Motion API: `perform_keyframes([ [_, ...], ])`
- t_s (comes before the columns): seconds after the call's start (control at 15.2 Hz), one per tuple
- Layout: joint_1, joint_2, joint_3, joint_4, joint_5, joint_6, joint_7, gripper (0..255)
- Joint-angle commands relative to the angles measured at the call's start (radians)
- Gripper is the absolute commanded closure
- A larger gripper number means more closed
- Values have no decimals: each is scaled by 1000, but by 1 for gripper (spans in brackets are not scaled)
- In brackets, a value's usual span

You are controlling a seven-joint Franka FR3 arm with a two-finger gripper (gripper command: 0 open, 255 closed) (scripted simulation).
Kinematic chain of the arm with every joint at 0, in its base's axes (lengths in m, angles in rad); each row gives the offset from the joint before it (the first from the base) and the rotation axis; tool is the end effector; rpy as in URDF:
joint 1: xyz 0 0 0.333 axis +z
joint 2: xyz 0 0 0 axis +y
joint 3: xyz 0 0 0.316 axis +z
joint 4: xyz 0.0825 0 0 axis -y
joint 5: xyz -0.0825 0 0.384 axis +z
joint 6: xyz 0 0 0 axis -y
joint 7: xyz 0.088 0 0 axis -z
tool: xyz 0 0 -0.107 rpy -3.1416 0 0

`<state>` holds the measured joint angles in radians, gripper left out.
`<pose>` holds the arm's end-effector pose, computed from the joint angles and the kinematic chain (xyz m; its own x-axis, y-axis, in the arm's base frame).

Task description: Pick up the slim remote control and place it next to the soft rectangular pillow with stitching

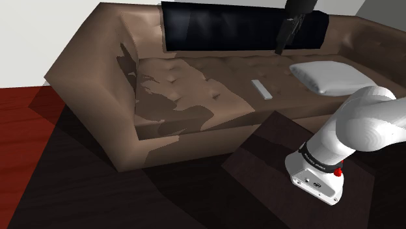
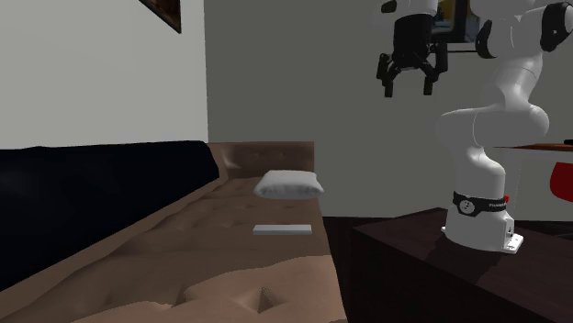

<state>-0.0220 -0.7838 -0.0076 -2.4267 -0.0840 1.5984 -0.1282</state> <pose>0.3071 -0.0184 0.5592 0.9932 0.1028 -0.0542 0.1066 -0.9917 0.0720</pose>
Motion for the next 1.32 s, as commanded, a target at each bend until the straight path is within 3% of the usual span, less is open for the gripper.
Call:
perform_keyframes([
  [0.0,0,0,0,0,0,0,0,0],
  [0.66,-89,197,-137,-96,-75,308,-40,0],
  [1.25,-149,474,-263,-76,-90,578,-90,0],
])
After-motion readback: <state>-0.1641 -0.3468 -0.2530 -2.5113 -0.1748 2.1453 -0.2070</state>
